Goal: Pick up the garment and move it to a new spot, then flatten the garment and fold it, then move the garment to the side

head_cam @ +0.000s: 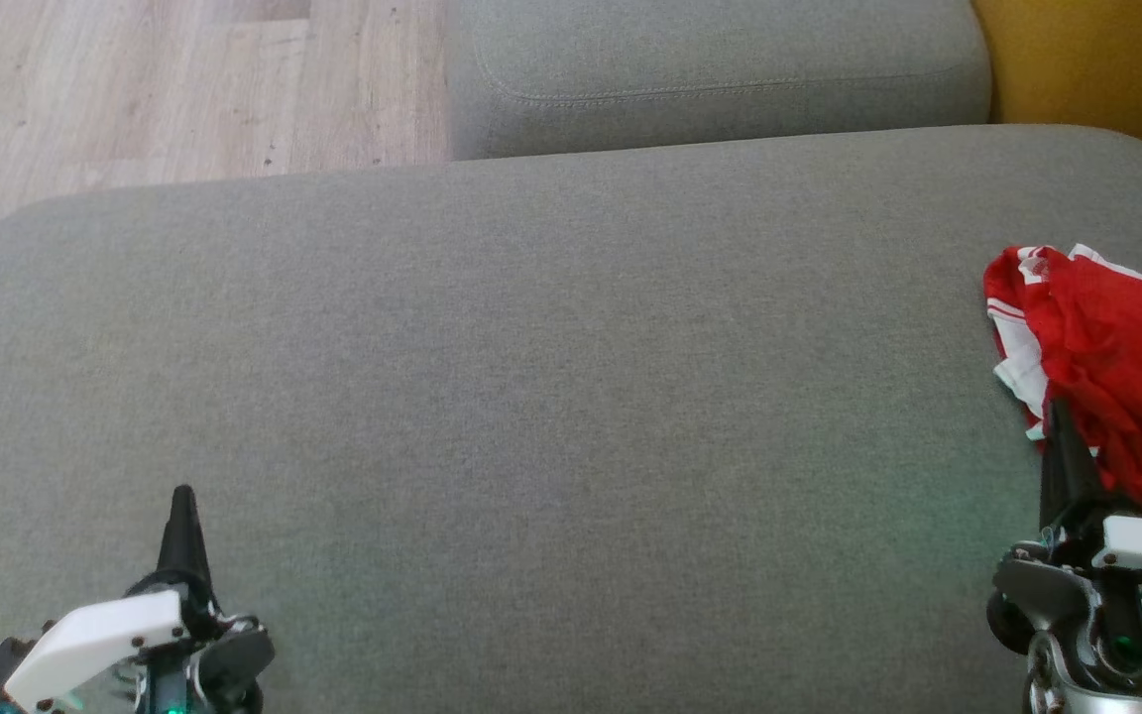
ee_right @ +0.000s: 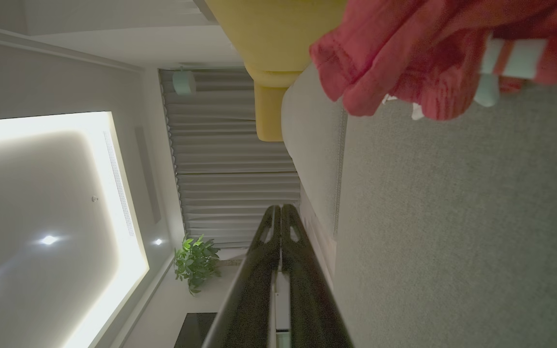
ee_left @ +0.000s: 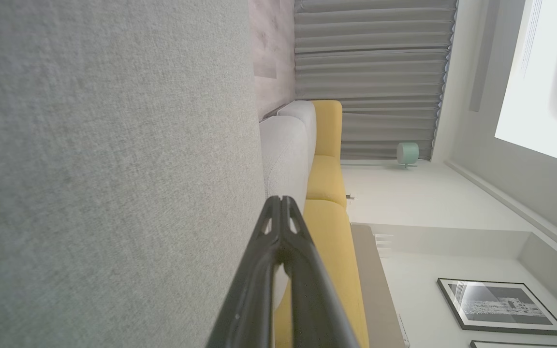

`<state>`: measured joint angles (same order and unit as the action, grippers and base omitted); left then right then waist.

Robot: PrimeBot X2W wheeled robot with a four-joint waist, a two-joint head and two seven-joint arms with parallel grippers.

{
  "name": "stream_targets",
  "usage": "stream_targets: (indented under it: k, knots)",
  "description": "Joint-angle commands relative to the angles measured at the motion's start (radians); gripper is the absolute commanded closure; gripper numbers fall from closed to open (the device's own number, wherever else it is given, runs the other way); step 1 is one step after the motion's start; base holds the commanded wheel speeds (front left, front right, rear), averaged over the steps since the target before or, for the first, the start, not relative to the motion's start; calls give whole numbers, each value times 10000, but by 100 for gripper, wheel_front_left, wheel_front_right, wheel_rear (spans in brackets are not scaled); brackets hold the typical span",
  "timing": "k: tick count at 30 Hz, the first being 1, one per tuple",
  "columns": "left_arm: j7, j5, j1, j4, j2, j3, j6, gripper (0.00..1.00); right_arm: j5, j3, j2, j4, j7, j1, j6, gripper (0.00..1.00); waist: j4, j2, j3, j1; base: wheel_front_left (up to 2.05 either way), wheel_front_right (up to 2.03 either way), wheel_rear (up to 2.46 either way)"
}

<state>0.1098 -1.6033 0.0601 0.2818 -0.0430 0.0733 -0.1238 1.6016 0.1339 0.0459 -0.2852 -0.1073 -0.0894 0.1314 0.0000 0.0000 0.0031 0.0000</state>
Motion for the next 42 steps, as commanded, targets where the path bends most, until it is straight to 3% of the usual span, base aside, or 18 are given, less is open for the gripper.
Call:
stream_targets:
  k: [1, 42]
  knots:
    - [32, -55, 480, -365, -72, 402, -69, 100, 71, -202, 43, 405, -59, -185, -7, 100, 0, 0, 0, 0, 0, 0, 0]
    - [32, -56, 480, -366, -72, 401, -69, 100, 71, -203, 43, 405, -58, -185, -7, 100, 0, 0, 0, 0, 0, 0, 0]
